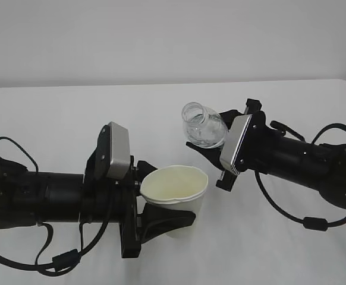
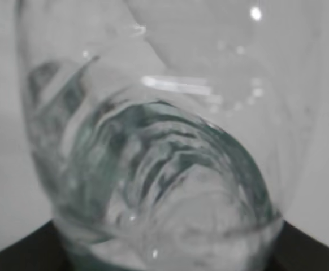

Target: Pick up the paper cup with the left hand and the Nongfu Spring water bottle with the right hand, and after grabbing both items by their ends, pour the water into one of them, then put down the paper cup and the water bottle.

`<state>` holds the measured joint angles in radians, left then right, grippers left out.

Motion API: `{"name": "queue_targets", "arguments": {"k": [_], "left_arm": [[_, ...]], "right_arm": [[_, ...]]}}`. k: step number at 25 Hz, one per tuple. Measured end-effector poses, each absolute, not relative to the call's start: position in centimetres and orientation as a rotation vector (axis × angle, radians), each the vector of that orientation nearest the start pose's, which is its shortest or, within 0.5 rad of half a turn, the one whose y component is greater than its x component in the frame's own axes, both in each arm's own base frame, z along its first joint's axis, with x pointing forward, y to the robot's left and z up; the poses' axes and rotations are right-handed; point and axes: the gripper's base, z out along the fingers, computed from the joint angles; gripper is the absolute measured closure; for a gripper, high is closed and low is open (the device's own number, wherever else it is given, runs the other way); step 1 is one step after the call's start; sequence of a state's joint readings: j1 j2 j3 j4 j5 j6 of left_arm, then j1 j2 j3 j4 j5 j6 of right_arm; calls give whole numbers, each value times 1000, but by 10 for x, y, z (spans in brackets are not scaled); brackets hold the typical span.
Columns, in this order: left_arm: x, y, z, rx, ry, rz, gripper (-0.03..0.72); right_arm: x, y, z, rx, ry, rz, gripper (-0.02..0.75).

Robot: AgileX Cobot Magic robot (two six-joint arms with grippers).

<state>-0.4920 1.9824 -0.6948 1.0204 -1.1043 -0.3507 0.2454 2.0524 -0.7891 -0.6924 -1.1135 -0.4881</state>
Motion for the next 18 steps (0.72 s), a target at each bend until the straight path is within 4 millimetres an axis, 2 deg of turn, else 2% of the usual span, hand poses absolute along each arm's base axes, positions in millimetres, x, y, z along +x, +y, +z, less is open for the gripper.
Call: {"name": "queue_targets", "arguments": {"k": [14, 18], "left_arm": [[250, -207, 115, 1196, 1555, -920, 236], [251, -207, 113, 1190, 1580, -900, 236]], "right_arm": [[336, 134, 121, -1258, 1143, -40, 316], [336, 133, 127, -1259, 1120, -65, 317]]}}
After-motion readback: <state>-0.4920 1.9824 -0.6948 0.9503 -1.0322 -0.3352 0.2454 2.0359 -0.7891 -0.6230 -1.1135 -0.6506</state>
